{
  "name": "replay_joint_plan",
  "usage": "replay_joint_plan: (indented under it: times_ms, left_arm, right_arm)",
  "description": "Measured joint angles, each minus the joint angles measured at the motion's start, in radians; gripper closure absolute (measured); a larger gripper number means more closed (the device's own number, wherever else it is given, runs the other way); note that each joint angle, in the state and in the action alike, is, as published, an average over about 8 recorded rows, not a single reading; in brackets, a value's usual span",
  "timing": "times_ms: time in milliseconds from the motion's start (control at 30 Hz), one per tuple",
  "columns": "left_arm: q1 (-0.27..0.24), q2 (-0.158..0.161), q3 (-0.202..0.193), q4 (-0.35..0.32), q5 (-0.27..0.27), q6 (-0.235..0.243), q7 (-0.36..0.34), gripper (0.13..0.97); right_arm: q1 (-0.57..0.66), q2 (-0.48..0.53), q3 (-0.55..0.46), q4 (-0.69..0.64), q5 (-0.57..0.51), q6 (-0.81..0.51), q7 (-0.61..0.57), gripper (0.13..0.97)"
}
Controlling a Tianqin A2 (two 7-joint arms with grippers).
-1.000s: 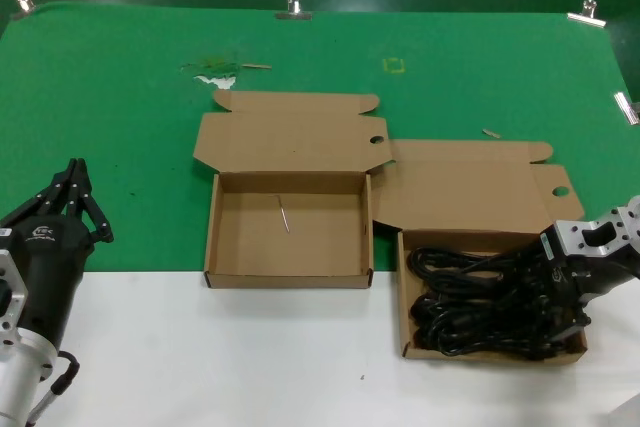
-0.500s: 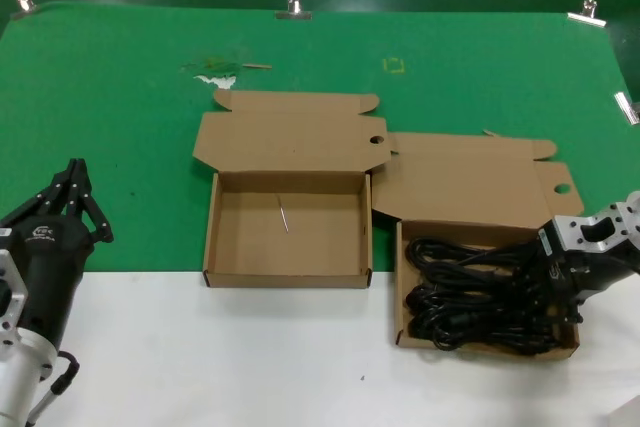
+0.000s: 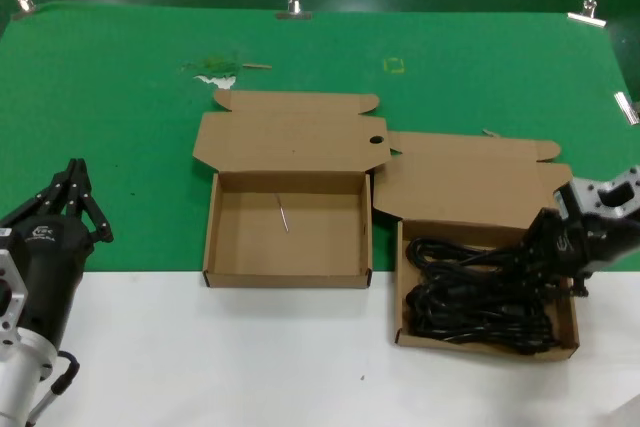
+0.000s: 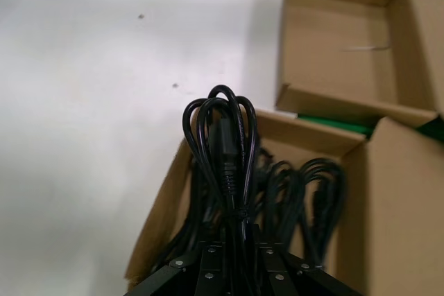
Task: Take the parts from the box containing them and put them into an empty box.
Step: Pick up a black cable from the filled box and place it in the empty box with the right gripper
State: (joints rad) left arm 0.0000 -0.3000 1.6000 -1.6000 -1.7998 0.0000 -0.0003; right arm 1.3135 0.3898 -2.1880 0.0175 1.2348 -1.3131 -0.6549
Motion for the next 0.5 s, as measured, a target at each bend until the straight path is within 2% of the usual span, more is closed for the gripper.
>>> replay_joint_plan:
  times_ms: [500]
  left_arm:
    - [0.000, 0.000, 0.000, 0.000, 0.000, 0.000, 0.000, 0.946]
  right_arm:
    - [0.050, -0.018, 0.093, -0.003, 0.088, -0.001, -0.017, 0.900]
